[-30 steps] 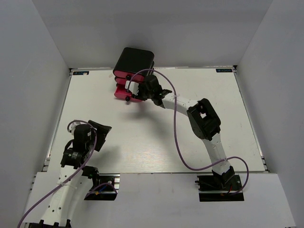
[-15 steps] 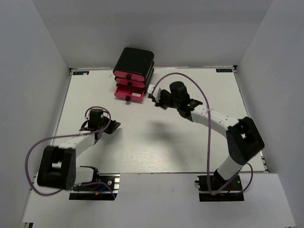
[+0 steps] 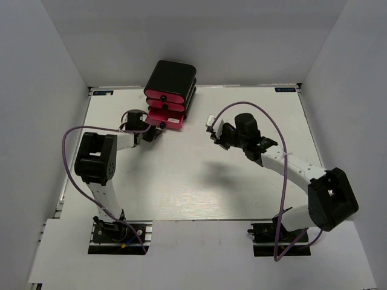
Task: Sort the stationery into containers
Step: Close the drawer in the storage box.
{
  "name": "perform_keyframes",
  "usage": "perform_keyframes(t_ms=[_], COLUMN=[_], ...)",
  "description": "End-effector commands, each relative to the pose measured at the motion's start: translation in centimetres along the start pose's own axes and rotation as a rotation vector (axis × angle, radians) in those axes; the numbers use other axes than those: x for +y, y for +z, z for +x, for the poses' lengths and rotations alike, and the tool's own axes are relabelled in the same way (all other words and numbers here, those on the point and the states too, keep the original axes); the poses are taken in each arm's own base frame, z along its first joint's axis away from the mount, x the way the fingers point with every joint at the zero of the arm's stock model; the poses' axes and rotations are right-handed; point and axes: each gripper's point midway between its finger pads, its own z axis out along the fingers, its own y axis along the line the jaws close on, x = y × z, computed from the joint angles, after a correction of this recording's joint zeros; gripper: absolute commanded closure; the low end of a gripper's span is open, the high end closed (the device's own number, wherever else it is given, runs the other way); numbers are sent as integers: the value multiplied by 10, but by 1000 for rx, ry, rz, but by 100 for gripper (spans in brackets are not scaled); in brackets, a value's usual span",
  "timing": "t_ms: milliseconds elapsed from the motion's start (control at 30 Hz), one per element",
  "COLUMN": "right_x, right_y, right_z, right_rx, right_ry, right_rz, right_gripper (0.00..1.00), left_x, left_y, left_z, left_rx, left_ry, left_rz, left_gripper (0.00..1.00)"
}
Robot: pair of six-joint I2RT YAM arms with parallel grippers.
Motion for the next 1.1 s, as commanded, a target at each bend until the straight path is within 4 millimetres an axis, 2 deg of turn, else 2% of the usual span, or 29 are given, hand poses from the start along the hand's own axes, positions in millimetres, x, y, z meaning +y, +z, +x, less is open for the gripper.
perform_keyframes(t_ms=[0,133,300,333,667,733,800,867,1067], right_x=[-2,-4,-4,-3,-6,-5,-5,-5,-3], right_y=[-10,-16,-18,-18,-19,-19,-20,-22,-23], right_z=[-10,-3,4,5,9,12,13,13,18], right_rx=[-37,-29,-22,-22,-14,-7,-4,-2,6], right_ry=[16,28,46,46,50,53,52,53,57], right_rz=[11,24,24,20,24,19,20,21,18], right_gripper=[100,100,100,100,100,100,100,100,100], left_x=[-23,-29,-35,-30,-57,-62,-59,-68,-74], left_y=[8,12,17,20,35,38,44,45,49], left_z=[-5,-11,-14,-11,-18,-19,-19,-22,-23], left_rx=[-5,-21,-22,-6,-2,5,9,4,11], left_ry=[6,5,5,4,11,12,10,3,4], left_rz=[12,3,6,-3,46,55,42,59,67], left_gripper=[83,83,76,76,63,58,56,55,48])
